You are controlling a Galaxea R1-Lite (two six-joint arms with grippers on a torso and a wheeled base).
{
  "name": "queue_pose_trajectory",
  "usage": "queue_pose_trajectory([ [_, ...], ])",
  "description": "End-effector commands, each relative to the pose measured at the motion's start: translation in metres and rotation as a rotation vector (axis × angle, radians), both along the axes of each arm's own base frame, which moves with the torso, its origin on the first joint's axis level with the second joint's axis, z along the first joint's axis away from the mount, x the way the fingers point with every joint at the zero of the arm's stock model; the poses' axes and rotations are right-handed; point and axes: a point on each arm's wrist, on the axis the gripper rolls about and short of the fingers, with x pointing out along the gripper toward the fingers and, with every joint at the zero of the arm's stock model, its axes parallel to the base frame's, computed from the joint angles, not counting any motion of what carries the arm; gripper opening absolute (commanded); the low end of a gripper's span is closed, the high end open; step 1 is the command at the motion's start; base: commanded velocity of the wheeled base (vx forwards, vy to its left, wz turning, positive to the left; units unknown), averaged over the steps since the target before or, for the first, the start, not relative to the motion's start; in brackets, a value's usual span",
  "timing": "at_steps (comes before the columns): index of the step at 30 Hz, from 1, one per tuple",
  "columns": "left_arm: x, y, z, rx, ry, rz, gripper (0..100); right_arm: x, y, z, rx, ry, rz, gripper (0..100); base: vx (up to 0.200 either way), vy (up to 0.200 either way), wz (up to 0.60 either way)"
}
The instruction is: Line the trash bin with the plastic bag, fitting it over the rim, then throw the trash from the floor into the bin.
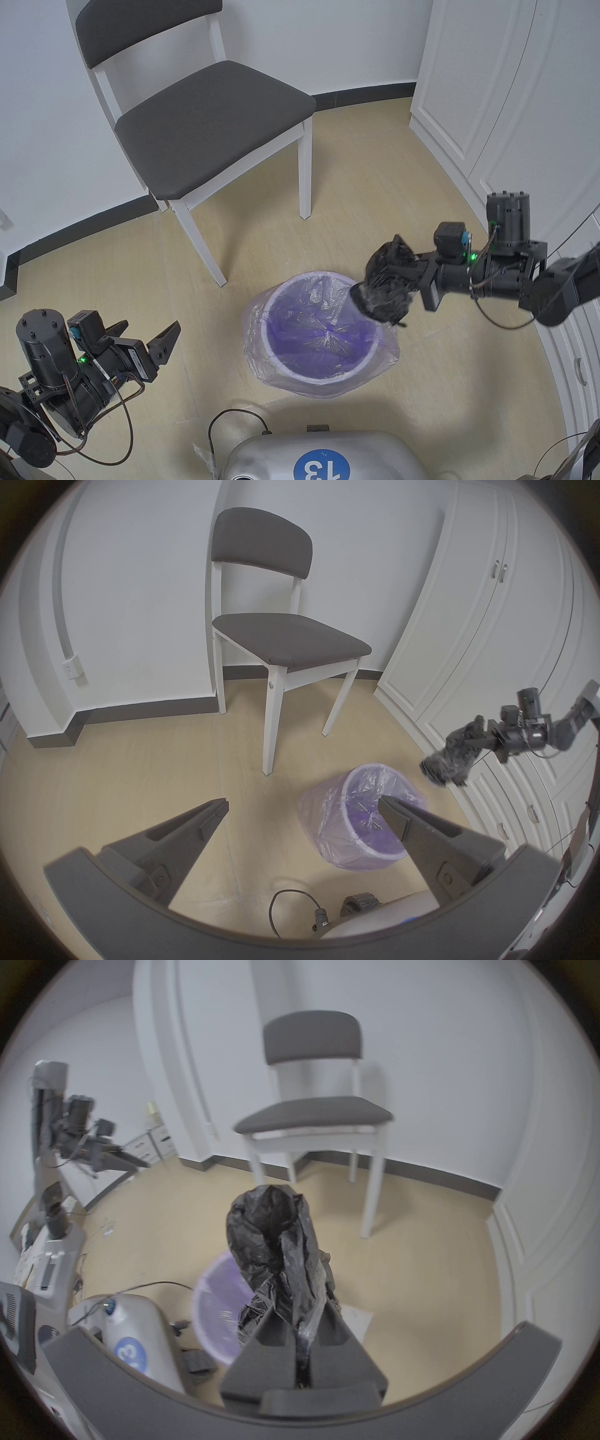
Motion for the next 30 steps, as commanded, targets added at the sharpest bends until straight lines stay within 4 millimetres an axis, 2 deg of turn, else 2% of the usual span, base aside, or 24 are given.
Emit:
queue_pose_trajectory([
  [1, 0.002, -0.001, -0.006, -0.008, 0.032, 0.003, 100, -0.042, 0.048, -0.042, 0.039, 0.032, 0.155, 0, 0.0, 0.0, 0.0],
  [6, 0.003, -0.001, -0.005, -0.041, 0.02, 0.01, 100, -0.026, 0.066, -0.071, 0.029, 0.057, 0.166, 0, 0.0, 0.0, 0.0],
  [13, 0.004, -0.002, -0.005, -0.062, 0.018, 0.007, 100, -0.017, 0.074, -0.102, -0.005, 0.132, 0.163, 0, 0.0, 0.0, 0.0],
  [16, 0.004, -0.001, -0.004, -0.075, 0.013, 0.006, 100, -0.004, 0.079, -0.11, -0.002, 0.132, 0.151, 0, 0.0, 0.0, 0.0],
  [19, 0.004, -0.001, -0.003, -0.08, 0.002, 0.009, 100, 0.009, 0.083, -0.112, 0.025, 0.136, 0.132, 0, 0.0, 0.0, 0.0],
  [24, 0.003, 0.0, -0.004, -0.084, -0.001, 0.0, 100, 0.024, 0.085, -0.1, 0.078, 0.121, 0.105, 0, 0.0, 0.0, 0.0],
  [26, 0.003, 0.0, -0.003, -0.088, -0.002, -0.008, 100, 0.031, 0.082, -0.097, 0.082, 0.115, 0.089, 0, 0.0, 0.0, 0.0],
  [30, 0.003, 0.0, -0.004, -0.087, 0.001, -0.009, 100, 0.045, 0.07, -0.104, 0.064, 0.141, 0.044, 0, 0.0, 0.0, 0.0],
])
